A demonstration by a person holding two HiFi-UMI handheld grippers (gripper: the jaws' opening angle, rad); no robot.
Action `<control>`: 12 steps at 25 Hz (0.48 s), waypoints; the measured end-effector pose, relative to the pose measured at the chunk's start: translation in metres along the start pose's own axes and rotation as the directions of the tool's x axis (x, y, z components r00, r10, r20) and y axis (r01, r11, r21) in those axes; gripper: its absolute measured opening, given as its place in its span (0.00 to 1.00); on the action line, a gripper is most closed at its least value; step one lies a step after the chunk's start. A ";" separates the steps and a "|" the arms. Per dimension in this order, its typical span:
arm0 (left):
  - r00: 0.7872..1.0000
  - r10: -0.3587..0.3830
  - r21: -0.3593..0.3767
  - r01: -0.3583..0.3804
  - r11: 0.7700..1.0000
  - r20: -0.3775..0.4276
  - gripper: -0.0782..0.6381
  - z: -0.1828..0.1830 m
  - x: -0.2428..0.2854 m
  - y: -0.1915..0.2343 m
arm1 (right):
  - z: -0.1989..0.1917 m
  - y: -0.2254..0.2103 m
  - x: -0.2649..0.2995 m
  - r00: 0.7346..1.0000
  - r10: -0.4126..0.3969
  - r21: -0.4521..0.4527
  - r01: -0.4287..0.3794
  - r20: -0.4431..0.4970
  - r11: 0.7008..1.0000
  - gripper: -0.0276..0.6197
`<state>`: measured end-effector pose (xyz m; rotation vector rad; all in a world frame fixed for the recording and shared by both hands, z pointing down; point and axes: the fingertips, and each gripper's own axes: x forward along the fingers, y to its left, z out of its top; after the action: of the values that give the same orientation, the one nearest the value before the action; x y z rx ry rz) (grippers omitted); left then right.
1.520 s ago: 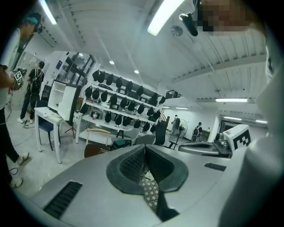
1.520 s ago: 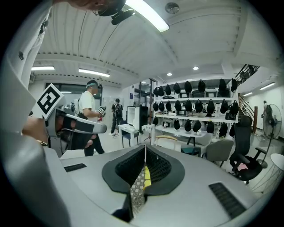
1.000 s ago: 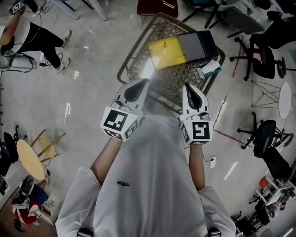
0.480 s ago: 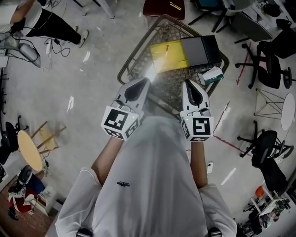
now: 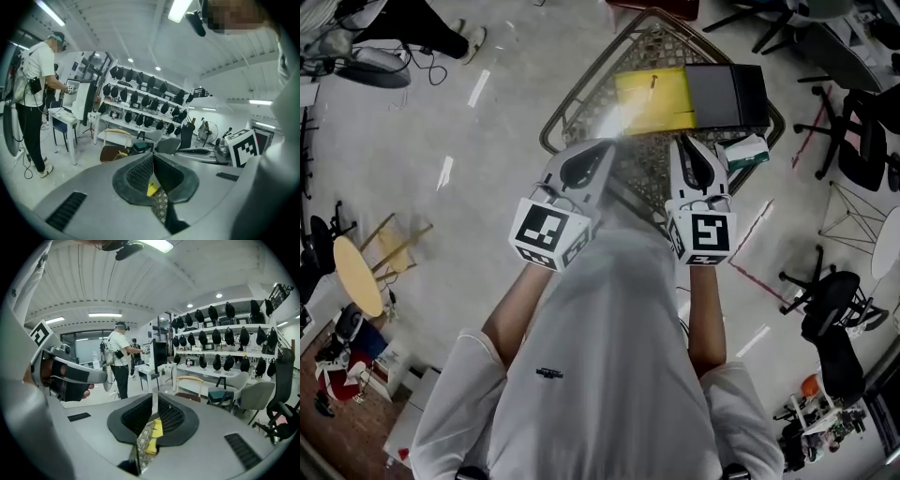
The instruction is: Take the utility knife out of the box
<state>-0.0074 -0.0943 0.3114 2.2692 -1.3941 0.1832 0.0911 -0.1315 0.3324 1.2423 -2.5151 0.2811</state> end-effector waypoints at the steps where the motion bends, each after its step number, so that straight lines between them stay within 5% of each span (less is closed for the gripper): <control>1: 1.000 0.006 -0.005 -0.006 1.000 -0.006 0.12 -0.003 0.005 0.004 | -0.004 -0.001 0.008 1.000 0.006 0.002 -0.006 -0.008 1.000 0.05; 12: 0.997 0.054 -0.048 -0.057 0.997 -0.063 0.12 -0.036 0.053 0.054 | -0.056 -0.007 0.086 0.992 0.058 0.018 -0.056 -0.112 0.998 0.12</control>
<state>-0.0250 -0.1406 0.3791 2.1679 -1.4149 0.2323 0.0582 -0.1815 0.4160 1.1284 -2.4586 0.3731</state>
